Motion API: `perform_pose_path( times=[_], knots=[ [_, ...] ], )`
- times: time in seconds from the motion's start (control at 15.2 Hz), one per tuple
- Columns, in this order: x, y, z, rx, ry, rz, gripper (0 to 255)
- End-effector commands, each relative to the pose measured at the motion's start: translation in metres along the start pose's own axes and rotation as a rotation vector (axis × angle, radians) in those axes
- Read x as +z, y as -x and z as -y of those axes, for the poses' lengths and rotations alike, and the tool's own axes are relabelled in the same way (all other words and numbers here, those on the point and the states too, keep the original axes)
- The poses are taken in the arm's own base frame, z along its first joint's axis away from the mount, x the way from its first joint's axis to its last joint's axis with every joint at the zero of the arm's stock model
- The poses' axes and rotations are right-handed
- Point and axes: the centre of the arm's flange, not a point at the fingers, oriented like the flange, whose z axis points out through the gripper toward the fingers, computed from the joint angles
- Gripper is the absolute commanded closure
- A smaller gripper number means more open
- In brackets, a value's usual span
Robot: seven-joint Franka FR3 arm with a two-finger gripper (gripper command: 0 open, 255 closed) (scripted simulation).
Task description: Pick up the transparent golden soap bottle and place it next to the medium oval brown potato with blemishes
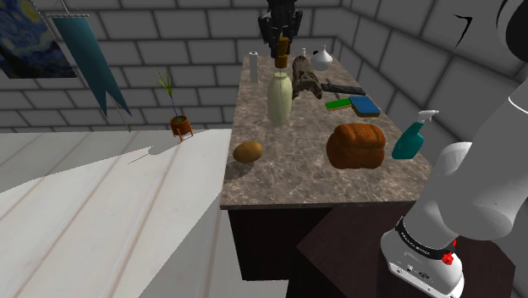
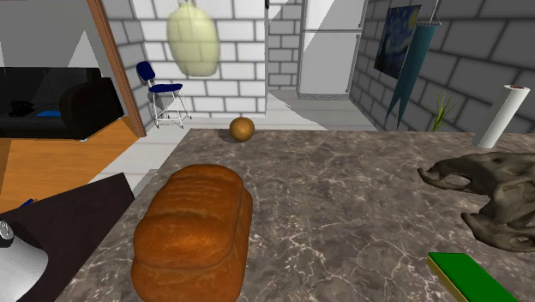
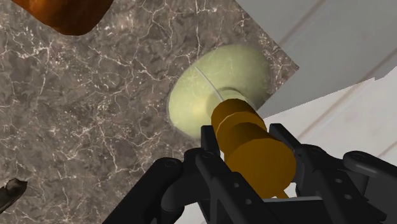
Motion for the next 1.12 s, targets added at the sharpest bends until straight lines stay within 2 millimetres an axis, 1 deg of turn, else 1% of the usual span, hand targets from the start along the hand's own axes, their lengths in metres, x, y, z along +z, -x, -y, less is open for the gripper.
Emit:
perform_pose_path(
  times=[0.0,1.06],
  knots=[
    [0.01,0.0,0.0,0.0,0.0,-0.001,255],
    [0.094,0.0,0.002,0.0,0.0,-0.001,255]
  ],
)
